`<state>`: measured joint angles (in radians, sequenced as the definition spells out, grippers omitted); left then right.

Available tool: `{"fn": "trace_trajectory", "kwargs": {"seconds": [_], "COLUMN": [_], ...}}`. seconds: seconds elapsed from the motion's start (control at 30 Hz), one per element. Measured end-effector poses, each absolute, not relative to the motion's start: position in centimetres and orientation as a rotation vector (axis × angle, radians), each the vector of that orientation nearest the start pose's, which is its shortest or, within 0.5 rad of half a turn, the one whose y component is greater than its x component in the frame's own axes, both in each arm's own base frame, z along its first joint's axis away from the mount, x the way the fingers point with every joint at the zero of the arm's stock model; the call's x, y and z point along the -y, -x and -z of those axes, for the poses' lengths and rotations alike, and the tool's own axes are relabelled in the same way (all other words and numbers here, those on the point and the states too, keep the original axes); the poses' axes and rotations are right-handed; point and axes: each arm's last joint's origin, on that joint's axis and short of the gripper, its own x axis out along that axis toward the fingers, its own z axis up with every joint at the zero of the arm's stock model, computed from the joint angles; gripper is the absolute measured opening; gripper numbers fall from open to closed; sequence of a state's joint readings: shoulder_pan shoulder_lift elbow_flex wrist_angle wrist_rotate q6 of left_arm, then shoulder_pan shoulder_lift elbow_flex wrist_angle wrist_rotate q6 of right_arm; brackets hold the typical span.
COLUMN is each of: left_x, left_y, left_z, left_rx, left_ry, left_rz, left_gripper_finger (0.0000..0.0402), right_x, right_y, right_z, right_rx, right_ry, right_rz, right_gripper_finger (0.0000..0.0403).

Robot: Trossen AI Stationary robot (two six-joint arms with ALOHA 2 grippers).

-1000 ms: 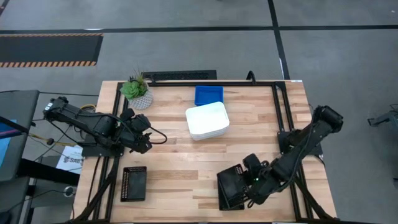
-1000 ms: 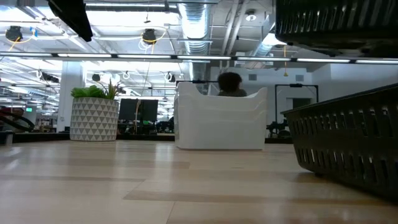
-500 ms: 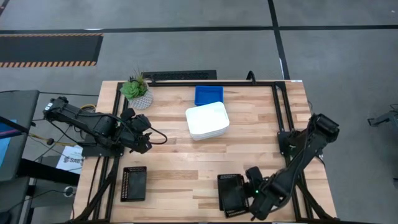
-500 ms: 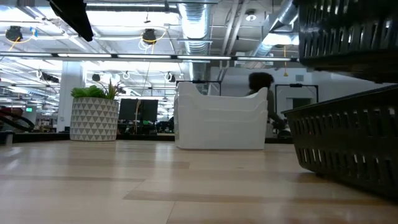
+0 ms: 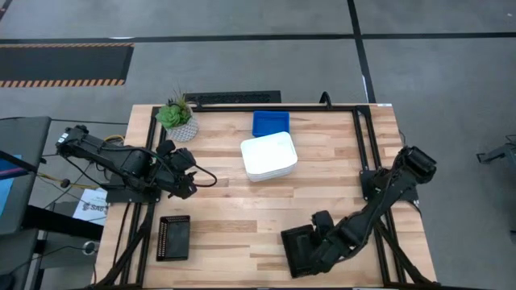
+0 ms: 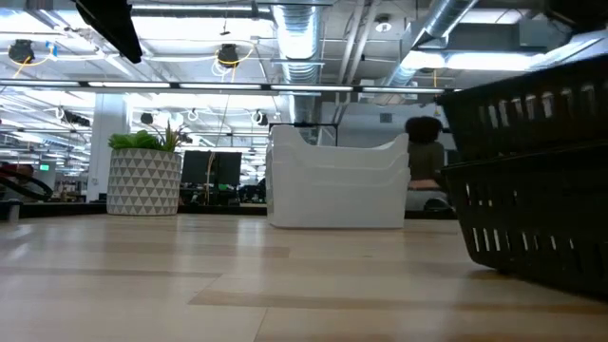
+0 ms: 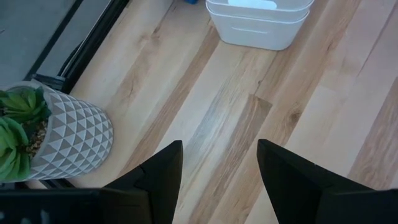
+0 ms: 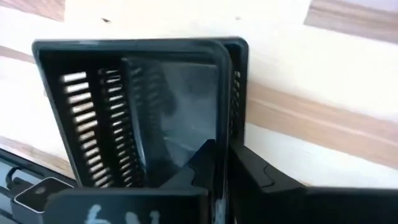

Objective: Stack baskets by color
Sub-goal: Stack the right black bin on the right black bin, then move the stacked black bins to the center of the table

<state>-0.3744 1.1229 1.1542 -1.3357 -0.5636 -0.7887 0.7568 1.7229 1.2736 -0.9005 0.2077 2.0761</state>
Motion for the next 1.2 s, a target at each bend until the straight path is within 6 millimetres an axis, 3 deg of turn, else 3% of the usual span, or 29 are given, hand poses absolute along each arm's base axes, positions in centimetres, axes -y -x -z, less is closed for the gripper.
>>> {"fn": "trace_trajectory", "kwargs": {"seconds": [0.37,0.8,1.0,1.2], "left_x": [4.9,4.9,4.9,4.9], "left_y": [-16.7,-16.7,-16.6,-16.6], "left_z": [-32.0,-32.0,-32.0,-32.0], "left_rx": [-1.009,-1.012,-1.013,-1.013], "left_ry": [0.087,0.080,0.081,0.081], "left_rz": [-0.570,-0.565,-0.565,-0.564], "left_gripper_finger": [0.0197,0.0197,0.0197,0.0197], "right_x": [-21.2,-20.4,-18.3,-14.9], "right_y": [-24.9,-24.2,-25.5,-28.2], "right_z": [-21.7,-18.3,-17.8,-17.9], "right_rx": [-1.071,-1.119,-1.109,-1.051], "right_ry": [-1.106,-1.122,-1.097,-1.033], "right_rz": [0.827,0.839,0.860,0.811], "right_gripper_finger": [0.0105,0.0132,0.0125,0.0119]}}
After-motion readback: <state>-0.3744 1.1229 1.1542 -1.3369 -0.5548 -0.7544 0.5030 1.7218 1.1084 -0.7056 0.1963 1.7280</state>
